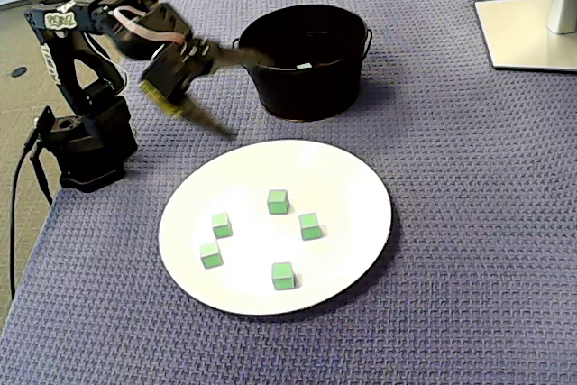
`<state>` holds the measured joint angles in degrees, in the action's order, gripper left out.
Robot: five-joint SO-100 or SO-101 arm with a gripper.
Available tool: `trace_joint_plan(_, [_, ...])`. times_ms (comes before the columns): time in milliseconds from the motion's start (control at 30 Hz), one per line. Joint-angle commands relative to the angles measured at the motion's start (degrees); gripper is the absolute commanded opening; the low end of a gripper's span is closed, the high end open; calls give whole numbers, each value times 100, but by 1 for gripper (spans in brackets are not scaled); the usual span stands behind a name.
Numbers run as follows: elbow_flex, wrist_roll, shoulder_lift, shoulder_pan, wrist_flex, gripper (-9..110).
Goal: Pick up the items on the white plate and put them in the black container.
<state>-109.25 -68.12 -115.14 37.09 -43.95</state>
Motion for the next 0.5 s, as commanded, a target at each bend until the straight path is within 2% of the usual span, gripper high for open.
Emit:
trace_joint_plan(0, [1327,580,325,448,-2285,51])
trace_joint_plan(100, [1854,826,826,642,-3252,50])
trace_joint_plan(267, [2461,1301,1995,703,-3604,50])
trace_joint_plan(467, [2909,1371,3305,668,-3981,45])
